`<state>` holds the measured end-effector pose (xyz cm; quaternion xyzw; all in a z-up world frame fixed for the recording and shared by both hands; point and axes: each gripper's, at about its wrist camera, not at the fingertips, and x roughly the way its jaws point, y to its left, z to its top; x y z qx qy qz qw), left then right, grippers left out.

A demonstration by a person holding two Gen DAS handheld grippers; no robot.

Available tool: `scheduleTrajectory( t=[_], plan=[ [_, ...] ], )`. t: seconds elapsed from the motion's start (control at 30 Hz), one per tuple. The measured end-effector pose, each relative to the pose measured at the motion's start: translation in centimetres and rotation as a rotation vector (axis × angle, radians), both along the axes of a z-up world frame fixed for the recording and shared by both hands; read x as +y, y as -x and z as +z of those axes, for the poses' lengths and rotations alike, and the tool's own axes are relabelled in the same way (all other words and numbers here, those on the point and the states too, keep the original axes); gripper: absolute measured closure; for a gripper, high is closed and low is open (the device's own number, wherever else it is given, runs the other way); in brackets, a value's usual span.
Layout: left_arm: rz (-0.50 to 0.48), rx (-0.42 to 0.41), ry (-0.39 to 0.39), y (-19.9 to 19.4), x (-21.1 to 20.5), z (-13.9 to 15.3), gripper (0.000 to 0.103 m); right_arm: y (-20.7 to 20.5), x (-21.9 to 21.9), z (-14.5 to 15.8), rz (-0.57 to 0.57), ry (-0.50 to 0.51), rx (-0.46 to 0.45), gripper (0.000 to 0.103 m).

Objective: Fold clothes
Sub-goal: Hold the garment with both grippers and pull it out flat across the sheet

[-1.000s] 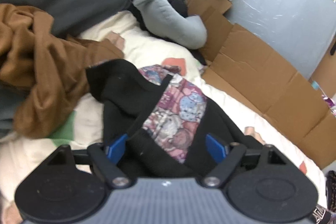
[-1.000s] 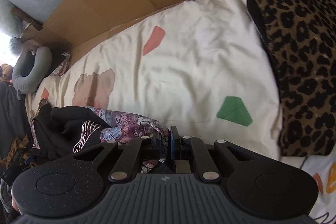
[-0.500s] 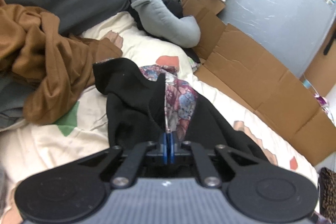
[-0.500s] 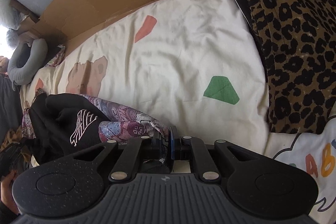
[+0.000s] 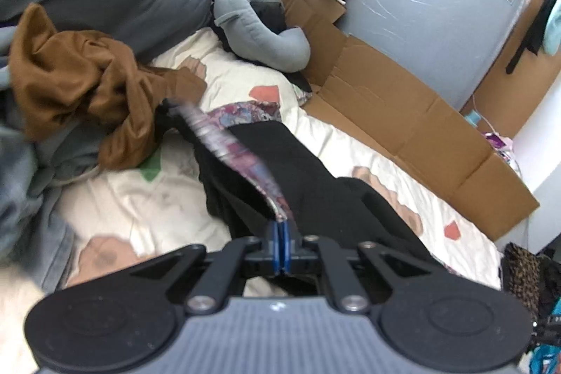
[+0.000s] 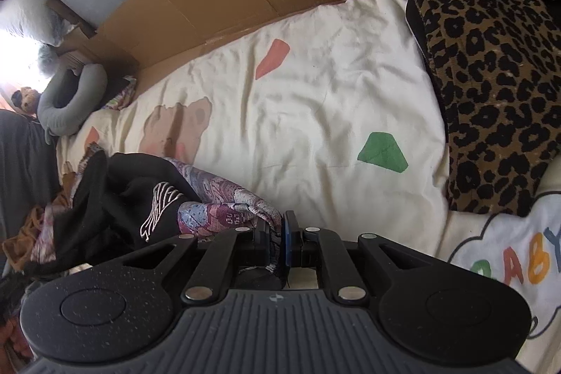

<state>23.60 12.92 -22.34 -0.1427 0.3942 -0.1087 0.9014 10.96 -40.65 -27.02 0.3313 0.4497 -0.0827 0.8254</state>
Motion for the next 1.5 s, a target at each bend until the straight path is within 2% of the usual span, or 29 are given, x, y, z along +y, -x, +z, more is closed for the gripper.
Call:
scheduleTrajectory(
  t=[0.5, 1.1, 1.3, 1.5],
  plan=[
    [-0.033, 0.048, -0.014, 8.5, 0.2, 3.8, 0.101, 5.3, -1.3, 3.5, -0.013, -0.011, -0.012, 0.097],
    [-0.063, 0.176, -0.025, 18.1, -0.2, 4.8, 0.101, 9.5, -1.4, 5.0, 0.048, -0.067, -0.035, 0.097],
    [-0.085, 0.19, -0.031, 19.8, -1.1, 5.2, 0.101, 10.0, -1.2, 6.6, 0.086, -0.102, -0.084, 0.097],
    [-0.127, 0.203, -0.02, 21.1, -2.2, 5.5, 0.101, 10.9, -1.3, 8.5, 0.117, -0.077, -0.119, 0.097]
  ],
)
